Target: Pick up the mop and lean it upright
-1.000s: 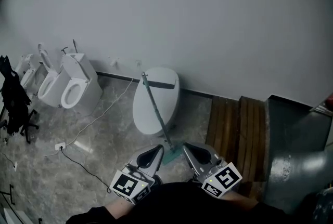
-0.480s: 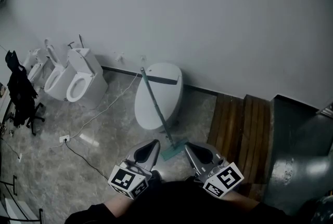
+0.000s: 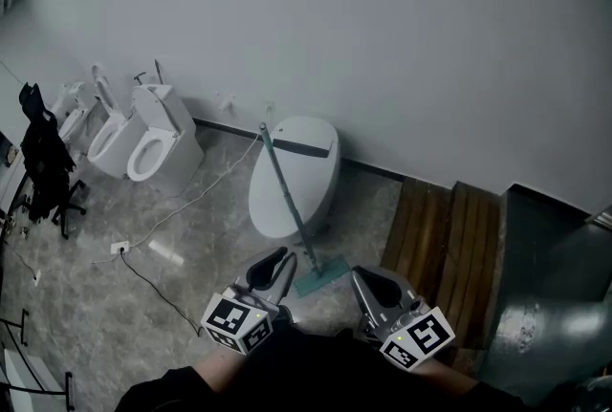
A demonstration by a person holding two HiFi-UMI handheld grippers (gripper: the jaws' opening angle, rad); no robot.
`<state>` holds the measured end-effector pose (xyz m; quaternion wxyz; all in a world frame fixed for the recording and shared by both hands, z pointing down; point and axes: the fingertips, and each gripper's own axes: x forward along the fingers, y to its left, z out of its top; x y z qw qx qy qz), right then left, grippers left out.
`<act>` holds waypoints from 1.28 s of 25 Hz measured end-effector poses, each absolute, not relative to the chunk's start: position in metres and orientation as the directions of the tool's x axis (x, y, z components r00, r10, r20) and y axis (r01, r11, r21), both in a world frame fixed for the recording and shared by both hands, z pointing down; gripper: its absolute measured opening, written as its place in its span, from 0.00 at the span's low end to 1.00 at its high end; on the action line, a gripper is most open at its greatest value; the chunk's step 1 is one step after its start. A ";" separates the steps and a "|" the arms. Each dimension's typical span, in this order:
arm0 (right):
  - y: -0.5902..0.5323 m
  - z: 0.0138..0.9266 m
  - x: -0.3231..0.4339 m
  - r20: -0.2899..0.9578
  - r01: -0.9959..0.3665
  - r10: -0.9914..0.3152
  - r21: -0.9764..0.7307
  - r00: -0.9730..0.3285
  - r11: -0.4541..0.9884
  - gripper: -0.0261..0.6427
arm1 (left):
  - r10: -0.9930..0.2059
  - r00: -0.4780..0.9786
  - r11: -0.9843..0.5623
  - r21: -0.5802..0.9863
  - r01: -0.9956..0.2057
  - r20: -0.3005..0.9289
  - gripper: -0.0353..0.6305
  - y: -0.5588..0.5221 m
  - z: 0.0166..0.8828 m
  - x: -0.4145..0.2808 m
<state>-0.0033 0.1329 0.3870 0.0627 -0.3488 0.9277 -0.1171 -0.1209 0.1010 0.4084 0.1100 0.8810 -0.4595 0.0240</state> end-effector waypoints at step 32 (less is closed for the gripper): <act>0.052 0.401 -0.037 0.150 -0.868 -0.863 -0.208 -0.483 0.450 0.05 | -0.715 0.581 -0.500 0.297 -0.814 0.389 0.50 -0.172 0.601 -0.232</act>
